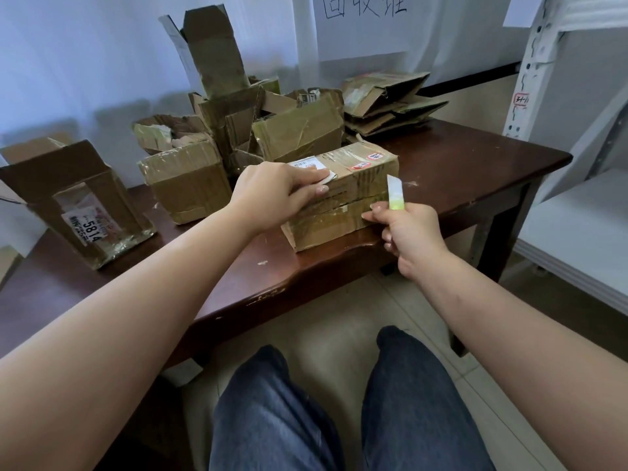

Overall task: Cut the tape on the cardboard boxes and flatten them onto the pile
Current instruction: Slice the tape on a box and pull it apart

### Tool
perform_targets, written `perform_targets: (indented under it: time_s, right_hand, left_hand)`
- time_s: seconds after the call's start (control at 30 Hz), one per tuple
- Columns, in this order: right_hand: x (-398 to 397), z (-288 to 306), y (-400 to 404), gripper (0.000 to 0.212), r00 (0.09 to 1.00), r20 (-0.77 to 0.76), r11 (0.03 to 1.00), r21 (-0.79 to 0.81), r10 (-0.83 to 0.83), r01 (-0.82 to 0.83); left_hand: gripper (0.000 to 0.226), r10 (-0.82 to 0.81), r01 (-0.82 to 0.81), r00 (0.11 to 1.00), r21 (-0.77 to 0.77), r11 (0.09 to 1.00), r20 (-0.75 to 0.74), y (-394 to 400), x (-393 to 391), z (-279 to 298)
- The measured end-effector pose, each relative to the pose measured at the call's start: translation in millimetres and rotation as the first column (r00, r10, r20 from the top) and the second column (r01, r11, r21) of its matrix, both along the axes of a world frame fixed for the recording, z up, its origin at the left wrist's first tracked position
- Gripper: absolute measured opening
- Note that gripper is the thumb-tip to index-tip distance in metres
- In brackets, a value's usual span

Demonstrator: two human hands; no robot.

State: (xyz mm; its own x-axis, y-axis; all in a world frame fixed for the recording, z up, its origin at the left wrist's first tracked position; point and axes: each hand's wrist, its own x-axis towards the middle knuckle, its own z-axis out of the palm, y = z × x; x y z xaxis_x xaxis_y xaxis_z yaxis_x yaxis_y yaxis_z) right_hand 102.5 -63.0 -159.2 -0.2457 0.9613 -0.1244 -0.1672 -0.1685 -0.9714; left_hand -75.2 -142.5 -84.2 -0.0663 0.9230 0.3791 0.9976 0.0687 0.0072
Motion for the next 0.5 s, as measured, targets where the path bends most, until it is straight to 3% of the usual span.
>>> perform_targets:
  time_s: [0.07,0.13,0.2,0.33,0.4,0.5]
  right_hand:
    - [1,2,2,0.01,0.958,0.266,0.937,0.35,-0.102,0.003]
    - [4,7,1,0.011,0.823,0.479,0.768,0.635,-0.307,-0.083]
    - [7,12,3,0.023,0.696,0.52,0.59,0.789,-0.495,-0.171]
    - [11,13,17,0.055,0.569,0.45,0.219,0.876,-0.688,-0.429]
    - [14,17,25,0.064,0.539,0.441,0.139,0.849,-0.718,-0.51]
    - [15,21,36,0.059,0.56,0.415,0.002,0.805,-0.718,-0.594]
  left_hand:
    - [0.043,-0.011,0.011,1.0,0.003,1.0,-0.002,0,-1,0]
    - [0.039,-0.014,0.014,1.0,-0.002,1.0,0.004,-1,-1,0]
    - [0.037,-0.017,0.017,1.0,-0.011,1.0,0.011,-1,-1,1]
    - [0.037,-0.042,0.044,0.998,-0.053,0.998,0.04,0,-2,6]
    - [0.038,-0.057,0.059,0.998,-0.077,0.995,0.037,0,-2,8]
    - [0.037,-0.065,0.068,0.997,-0.085,0.994,0.035,0,-3,10]
